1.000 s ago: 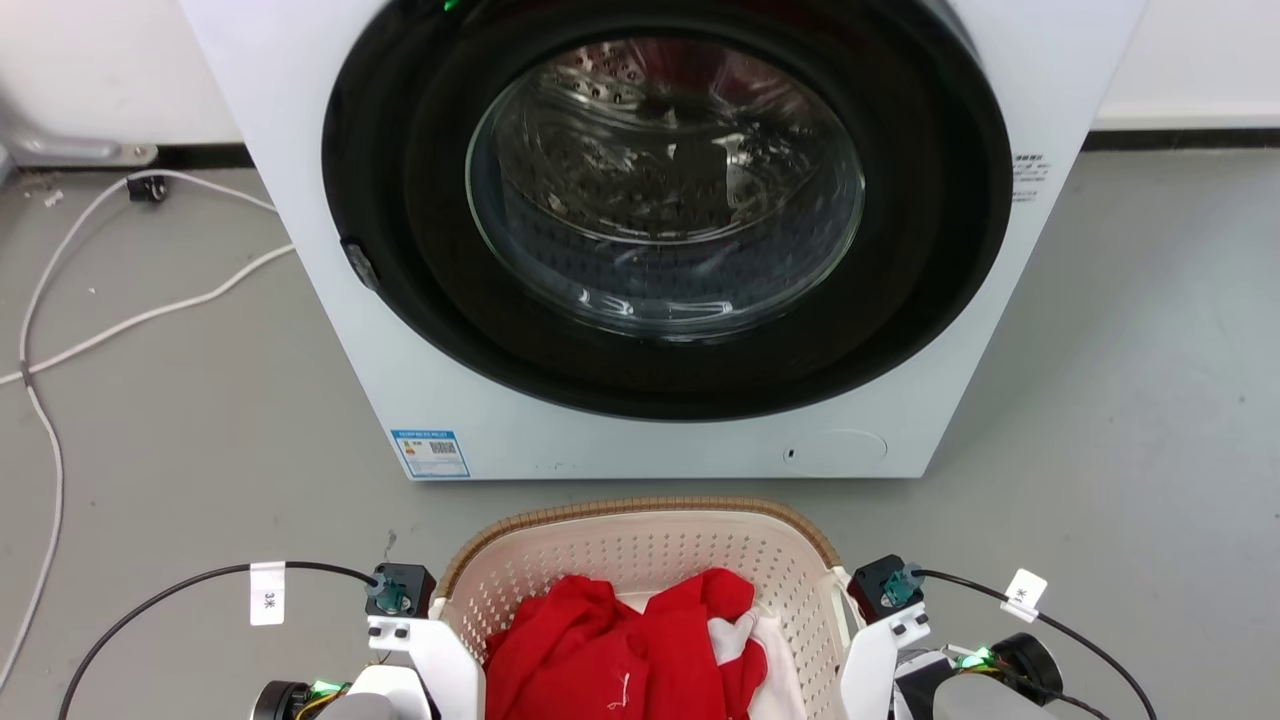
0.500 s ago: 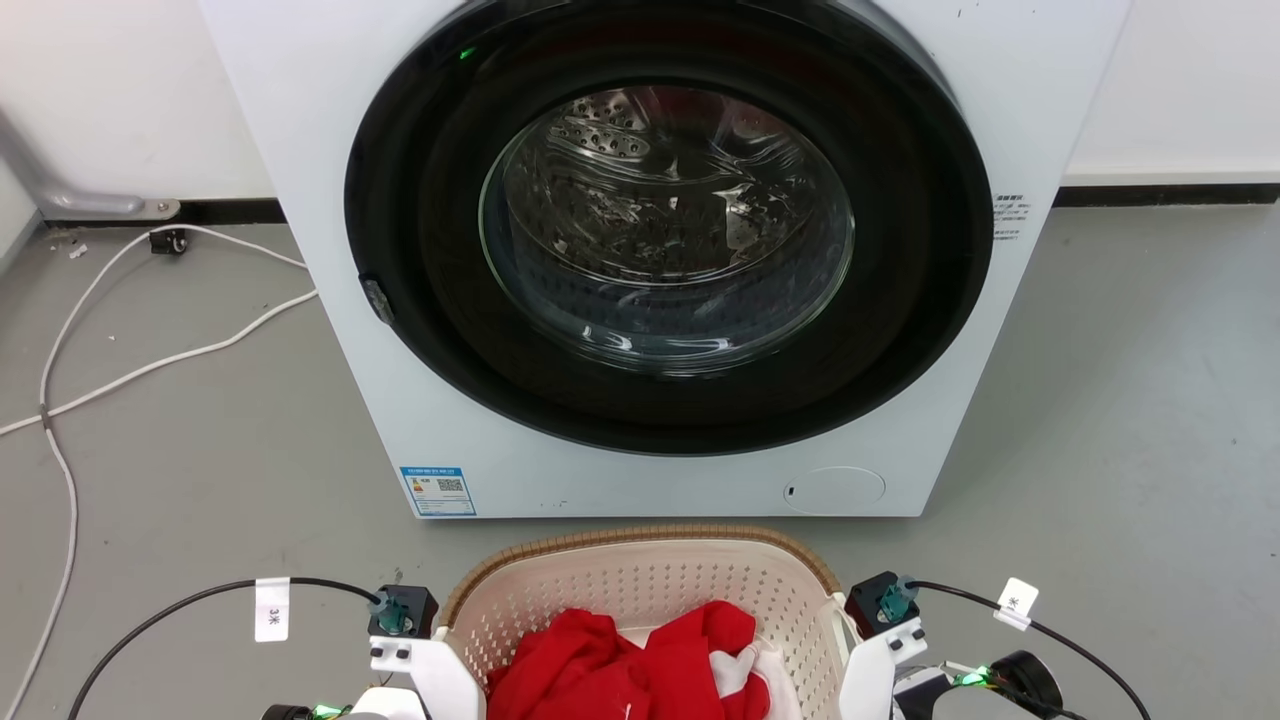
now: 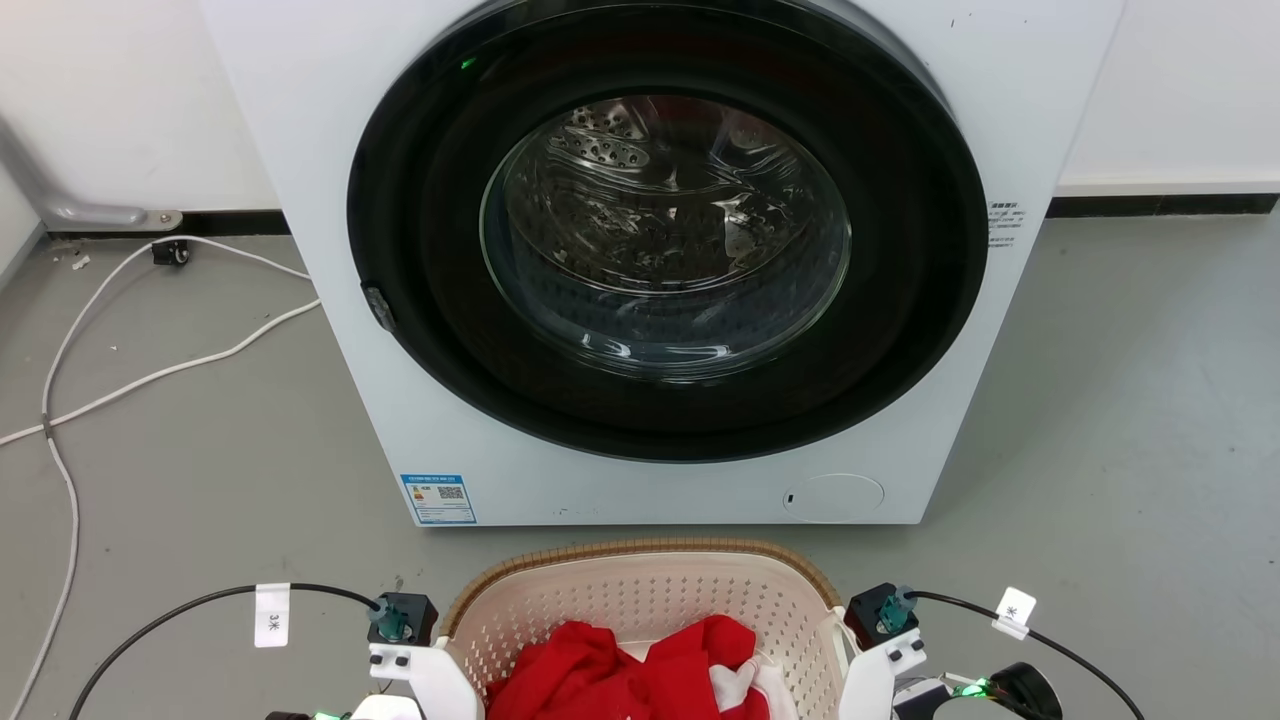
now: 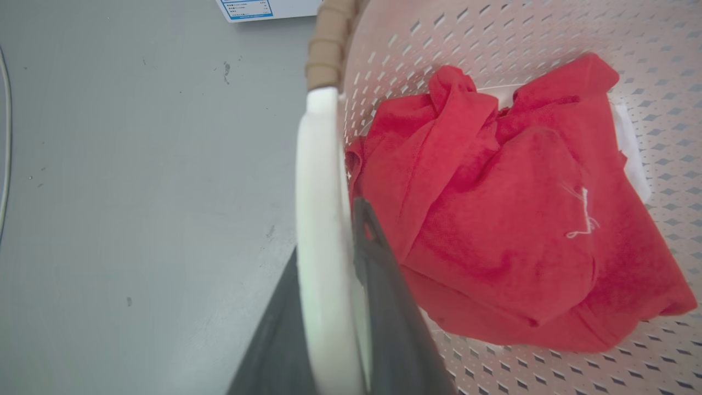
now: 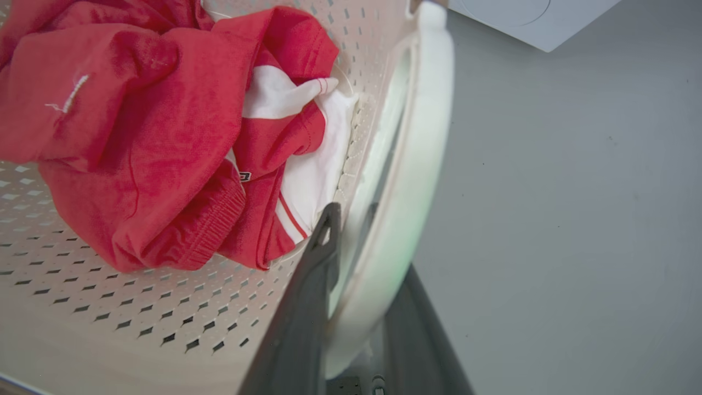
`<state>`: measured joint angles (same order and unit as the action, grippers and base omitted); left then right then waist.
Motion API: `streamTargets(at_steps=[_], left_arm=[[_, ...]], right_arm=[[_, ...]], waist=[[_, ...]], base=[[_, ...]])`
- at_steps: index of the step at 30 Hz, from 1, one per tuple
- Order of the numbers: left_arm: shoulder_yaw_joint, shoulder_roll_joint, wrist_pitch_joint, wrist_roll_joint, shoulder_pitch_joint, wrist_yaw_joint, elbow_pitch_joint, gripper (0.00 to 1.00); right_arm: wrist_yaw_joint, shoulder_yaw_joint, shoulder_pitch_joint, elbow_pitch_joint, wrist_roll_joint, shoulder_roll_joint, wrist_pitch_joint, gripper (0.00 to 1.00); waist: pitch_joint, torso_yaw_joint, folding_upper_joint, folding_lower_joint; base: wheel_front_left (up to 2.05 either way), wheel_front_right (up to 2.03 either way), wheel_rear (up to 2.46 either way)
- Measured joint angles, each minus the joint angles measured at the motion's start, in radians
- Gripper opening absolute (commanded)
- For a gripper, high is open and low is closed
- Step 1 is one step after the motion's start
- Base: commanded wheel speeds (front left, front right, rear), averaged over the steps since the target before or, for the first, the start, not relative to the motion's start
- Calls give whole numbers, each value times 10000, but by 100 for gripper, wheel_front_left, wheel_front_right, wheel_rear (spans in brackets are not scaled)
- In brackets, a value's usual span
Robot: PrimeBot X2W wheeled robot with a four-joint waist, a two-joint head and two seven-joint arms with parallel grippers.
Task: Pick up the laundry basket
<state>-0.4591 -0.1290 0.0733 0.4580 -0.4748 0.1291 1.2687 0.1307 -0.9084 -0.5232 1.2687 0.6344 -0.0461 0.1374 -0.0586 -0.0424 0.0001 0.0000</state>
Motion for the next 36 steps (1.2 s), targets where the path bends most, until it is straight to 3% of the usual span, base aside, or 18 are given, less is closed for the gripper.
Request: streamTargets(at_steps=[36], left_arm=[[-1187, -242, -196, 1210, -24, 0, 82, 0]], right_arm=[[0, -894, -14, 88, 882, 8, -134, 0]], waist=[[135, -78, 0, -1]], base=[[0, 0, 0]])
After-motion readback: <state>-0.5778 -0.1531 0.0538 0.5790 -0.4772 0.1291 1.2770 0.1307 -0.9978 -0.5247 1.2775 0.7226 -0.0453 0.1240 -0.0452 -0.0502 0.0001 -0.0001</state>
